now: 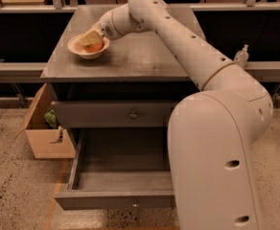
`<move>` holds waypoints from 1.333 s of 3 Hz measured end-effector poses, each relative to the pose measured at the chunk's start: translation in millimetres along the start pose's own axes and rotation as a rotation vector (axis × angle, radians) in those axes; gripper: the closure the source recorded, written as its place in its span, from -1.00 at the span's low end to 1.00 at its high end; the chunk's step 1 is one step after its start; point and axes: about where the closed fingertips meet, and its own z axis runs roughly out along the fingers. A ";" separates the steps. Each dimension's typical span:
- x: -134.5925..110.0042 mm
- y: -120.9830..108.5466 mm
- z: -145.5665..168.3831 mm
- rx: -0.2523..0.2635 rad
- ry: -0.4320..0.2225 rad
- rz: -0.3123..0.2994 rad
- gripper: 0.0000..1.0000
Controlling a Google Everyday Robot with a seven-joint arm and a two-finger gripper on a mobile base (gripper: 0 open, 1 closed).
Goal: Place orange into middle drawer
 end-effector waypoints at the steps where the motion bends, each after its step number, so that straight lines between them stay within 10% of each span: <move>1: -25.5 -10.2 -32.0 0.062 -0.061 -0.030 0.58; 2: -38.2 -7.4 -74.5 0.111 -0.109 -0.034 0.98; 4: 0.6 40.2 -165.6 0.171 -0.060 0.072 1.00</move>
Offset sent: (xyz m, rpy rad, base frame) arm -0.0588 -0.0849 0.0917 0.1033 -0.1646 -0.1166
